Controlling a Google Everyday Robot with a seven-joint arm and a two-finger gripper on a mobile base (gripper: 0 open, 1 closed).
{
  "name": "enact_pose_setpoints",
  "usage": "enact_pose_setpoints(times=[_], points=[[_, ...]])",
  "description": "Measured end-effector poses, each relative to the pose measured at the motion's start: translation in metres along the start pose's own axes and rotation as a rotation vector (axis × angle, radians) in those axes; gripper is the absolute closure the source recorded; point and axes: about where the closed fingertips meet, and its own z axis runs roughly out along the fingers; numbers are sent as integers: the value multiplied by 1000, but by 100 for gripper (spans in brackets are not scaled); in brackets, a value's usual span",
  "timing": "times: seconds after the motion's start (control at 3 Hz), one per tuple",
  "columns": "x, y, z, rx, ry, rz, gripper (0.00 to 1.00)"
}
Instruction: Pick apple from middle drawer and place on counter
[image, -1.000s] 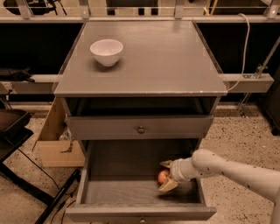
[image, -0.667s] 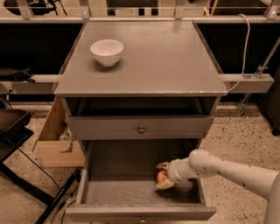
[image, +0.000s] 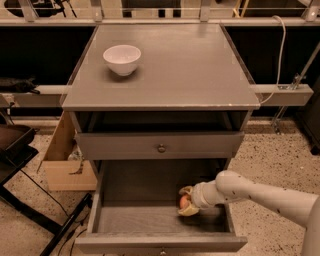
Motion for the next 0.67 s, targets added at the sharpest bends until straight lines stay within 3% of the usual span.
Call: enact_pose_setpoints(times=[0.33,0.67], points=[[-25,4,-31,12,26,-35,100],[-77,46,-85,-41,43,-79,100]])
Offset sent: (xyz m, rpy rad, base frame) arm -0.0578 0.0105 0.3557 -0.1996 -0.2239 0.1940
